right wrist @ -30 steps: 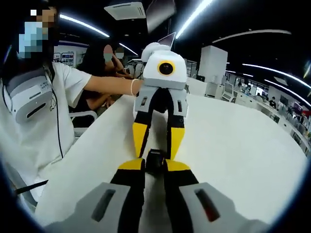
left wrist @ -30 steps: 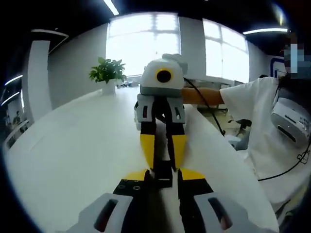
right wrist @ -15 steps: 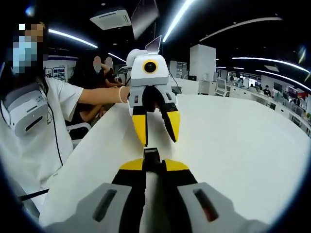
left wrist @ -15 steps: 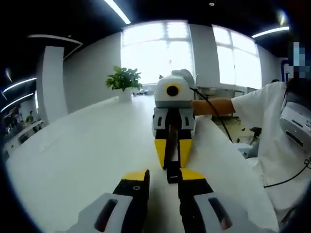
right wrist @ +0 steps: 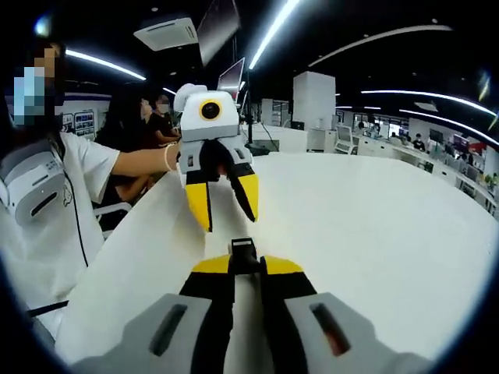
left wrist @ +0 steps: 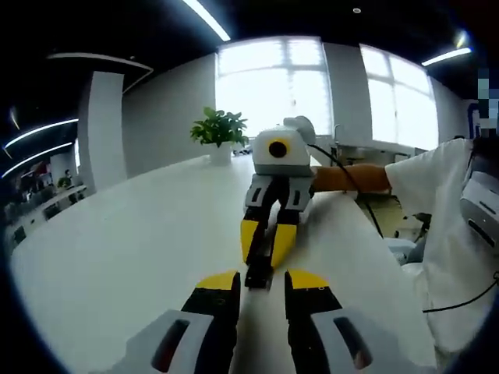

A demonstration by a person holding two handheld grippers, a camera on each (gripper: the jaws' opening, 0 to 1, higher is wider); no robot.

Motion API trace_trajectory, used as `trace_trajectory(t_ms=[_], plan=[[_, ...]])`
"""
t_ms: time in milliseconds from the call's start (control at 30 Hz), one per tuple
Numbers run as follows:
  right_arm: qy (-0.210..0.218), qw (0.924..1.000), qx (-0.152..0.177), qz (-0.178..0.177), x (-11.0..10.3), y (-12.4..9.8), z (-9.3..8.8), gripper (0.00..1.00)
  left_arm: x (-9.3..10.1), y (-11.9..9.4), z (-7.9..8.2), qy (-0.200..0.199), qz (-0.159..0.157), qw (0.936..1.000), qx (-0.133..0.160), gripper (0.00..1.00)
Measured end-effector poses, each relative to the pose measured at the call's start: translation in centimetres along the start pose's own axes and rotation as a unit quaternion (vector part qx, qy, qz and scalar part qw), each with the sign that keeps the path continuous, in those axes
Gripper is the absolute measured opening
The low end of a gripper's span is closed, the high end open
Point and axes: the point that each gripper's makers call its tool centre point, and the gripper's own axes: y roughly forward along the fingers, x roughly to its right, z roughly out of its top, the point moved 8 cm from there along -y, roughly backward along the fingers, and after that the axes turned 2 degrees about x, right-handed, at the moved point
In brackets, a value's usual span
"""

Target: Snap the two parts of the plastic buckle together until the buckle closes and remains connected.

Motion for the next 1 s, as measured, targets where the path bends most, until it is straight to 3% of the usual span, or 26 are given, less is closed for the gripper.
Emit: trace_trajectory(t_ms=[300,767,1000], plan=[[-0.010,0.9999,0.000,-0.006,2.2,1.1,0.6,0.13,0.0,-0.6,-0.5,-0.004,0.017,0.9998,0.003,0.21],[-0.007,0.9996,0.026,0.007,8.1,1.7,0.6,0.13,0.2,-1.0,-0.6,-0.001,0.018,0.9998,0.002,0.20],[-0.006,0.9998,0.017,-0.005,10.8,2.0,0.0,0.13,0.2,-0.7,-0.9,-0.004,0.016,0.9999,-0.001,0.20]])
